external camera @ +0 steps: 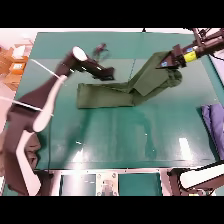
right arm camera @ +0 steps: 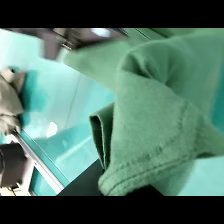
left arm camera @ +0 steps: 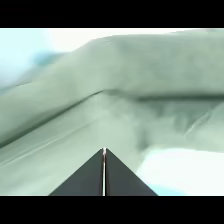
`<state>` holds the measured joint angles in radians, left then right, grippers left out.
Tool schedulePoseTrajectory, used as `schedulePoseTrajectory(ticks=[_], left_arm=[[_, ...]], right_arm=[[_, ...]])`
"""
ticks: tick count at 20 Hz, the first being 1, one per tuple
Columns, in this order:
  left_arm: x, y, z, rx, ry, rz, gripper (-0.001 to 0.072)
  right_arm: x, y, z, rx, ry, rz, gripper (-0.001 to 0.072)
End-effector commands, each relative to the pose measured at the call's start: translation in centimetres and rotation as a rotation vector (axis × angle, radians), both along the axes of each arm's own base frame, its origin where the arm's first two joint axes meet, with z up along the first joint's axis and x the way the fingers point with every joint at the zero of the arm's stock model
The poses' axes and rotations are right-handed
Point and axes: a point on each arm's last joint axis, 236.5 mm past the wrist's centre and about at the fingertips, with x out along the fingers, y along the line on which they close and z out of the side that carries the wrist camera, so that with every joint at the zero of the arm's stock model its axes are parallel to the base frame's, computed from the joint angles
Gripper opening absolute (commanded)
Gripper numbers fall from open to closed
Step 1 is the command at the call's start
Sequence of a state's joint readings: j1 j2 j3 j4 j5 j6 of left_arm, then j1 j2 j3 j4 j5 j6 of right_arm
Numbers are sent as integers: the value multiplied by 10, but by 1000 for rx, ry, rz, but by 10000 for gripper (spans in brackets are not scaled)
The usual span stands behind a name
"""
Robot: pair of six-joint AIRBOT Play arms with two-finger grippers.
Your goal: Fold the shirts.
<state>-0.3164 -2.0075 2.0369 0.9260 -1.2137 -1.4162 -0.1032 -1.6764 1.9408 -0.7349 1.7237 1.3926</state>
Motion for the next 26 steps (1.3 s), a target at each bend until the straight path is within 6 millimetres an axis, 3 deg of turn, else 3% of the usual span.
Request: schedulePoseTrajectory(ticks=[1, 3, 4, 7, 8, 9, 10, 11, 12, 14, 16, 18, 21, 23, 26], left_arm=[[-4, 166, 12, 461, 25, 114, 19], [-12, 237, 21, 652, 52, 184, 20], [-17, 256, 23, 690, 74, 206, 20], [-21, 275, 21, 688, 112, 237, 20], [-21, 276, 18, 687, 116, 236, 20], [-22, 275, 15, 687, 118, 224, 20], [-23, 275, 11, 687, 125, 216, 20], [-25, 275, 9, 688, 135, 211, 20], [-27, 275, 8, 691, 137, 201, 20], [-28, 275, 8, 694, 136, 184, 20], [-27, 275, 8, 695, 133, 182, 20], [-27, 275, 8, 695, 131, 177, 20], [-27, 275, 8, 696, 131, 177, 20], [-27, 275, 8, 695, 131, 178, 20], [-27, 275, 8, 693, 133, 187, 20]], right_arm=[[19, 70, 3, 48, -74, 4, 15], [25, 137, -12, 79, -107, 36, 15], [25, 172, -25, 91, -115, 56, 15], [22, 282, -91, 120, -129, 70, 17], [22, 321, -115, 145, -145, 39, 52], [20, 357, -138, 177, -160, -1, 353], [16, 378, -157, 175, -193, -10, 567], [14, 386, -171, 163, -199, -13, 565], [14, 380, -176, 144, -193, -1, 565], [30, 337, -162, 113, -156, 16, 549], [57, 269, -134, 102, -119, -14, 546], [81, 187, -119, 57, -65, -89, 546], [86, 69, -134, -60, 77, -190, 547], [79, 30, -158, -72, 177, -246, 565], [56, 25, -207, -78, 297, -283, 594]])
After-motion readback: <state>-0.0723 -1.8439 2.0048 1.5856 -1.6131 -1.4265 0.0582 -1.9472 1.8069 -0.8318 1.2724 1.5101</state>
